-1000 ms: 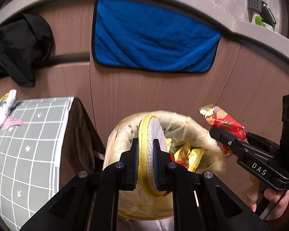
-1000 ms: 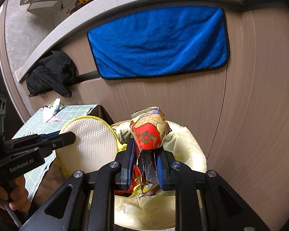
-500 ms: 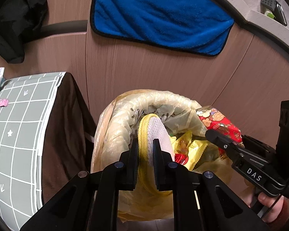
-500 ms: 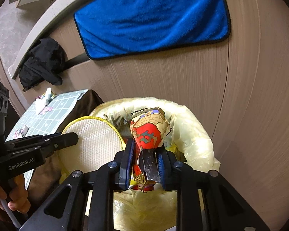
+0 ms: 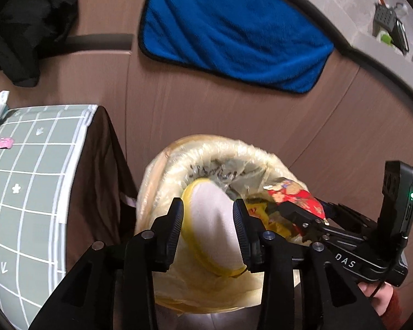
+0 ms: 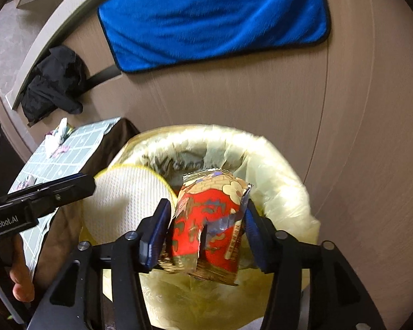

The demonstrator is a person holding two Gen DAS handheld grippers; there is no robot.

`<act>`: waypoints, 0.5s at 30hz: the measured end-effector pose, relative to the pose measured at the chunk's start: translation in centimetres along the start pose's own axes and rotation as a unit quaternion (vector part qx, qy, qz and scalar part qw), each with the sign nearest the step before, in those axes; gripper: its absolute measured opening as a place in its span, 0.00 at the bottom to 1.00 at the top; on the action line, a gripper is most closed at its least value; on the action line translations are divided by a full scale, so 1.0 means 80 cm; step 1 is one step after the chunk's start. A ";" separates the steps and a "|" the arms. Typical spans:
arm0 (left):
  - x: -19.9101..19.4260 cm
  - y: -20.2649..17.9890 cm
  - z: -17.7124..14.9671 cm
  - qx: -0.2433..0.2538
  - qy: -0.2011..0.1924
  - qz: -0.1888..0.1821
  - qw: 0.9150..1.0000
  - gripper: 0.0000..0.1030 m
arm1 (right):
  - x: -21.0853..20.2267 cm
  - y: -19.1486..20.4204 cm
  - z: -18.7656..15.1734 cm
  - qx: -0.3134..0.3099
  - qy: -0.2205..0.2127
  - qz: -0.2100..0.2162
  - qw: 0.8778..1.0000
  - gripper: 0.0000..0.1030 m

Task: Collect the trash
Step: 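Open the right gripper into the bin while the left gripper releases the mesh pad, then move both grippers back over the table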

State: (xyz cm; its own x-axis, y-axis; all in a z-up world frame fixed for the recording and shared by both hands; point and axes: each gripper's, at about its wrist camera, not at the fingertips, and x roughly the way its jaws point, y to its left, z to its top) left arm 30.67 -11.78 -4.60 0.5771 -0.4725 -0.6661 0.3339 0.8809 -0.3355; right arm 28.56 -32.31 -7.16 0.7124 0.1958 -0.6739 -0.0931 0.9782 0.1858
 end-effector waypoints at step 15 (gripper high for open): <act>-0.091 0.096 -0.004 -0.073 -0.058 0.032 0.995 0.38 | -0.016 0.012 0.037 0.019 -0.035 0.012 0.999 0.66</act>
State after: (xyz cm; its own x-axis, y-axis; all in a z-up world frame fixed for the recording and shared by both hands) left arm 28.76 -1.58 -2.51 0.6784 -0.4078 -0.6111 0.1870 0.9002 -0.3932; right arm 29.60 -31.88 -3.97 0.7574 0.2129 -0.6172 -0.0855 0.9695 0.2296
